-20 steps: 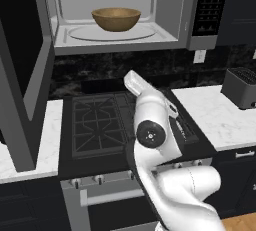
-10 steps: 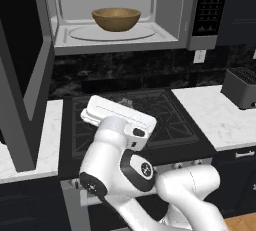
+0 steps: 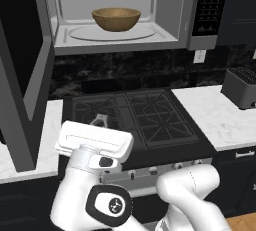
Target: Open the microwave, place the bowl with waffle inside the microwave, then close the microwave door and turn it on.
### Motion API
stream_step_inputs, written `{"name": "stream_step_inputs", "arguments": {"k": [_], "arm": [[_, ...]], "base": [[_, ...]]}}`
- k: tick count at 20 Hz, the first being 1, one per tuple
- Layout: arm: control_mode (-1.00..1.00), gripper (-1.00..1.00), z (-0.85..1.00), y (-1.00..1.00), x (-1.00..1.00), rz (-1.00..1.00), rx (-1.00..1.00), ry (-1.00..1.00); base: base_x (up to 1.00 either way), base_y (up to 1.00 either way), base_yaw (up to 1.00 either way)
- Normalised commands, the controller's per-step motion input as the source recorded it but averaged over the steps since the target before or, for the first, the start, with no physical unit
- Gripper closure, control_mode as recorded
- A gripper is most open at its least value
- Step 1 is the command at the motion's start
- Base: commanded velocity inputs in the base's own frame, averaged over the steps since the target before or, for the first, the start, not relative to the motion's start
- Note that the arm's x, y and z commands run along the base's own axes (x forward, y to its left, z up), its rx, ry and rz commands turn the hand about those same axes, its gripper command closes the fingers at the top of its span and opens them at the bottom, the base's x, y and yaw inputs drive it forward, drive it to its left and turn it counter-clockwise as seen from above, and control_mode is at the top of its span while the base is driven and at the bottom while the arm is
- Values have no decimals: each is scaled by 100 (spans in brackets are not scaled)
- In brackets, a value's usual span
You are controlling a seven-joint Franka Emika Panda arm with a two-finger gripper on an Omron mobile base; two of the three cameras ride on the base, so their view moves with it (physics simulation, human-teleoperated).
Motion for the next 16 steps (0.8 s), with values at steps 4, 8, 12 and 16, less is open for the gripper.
{"name": "stream_step_inputs", "arguments": {"k": [4, 8, 12, 16], "arm": [[-100, 100, -11, 33, 0, -1, -21, -16], [-100, 100, 0, 41, 0, 0, -1, -13], [-100, 100, 0, 47, 0, 0, 1, -16], [-100, 100, 0, 52, -8, 0, 2, -18]], "base": [[0, 0, 0], [0, 0, 0], [0, 0, 0], [0, 0, 0]]}}
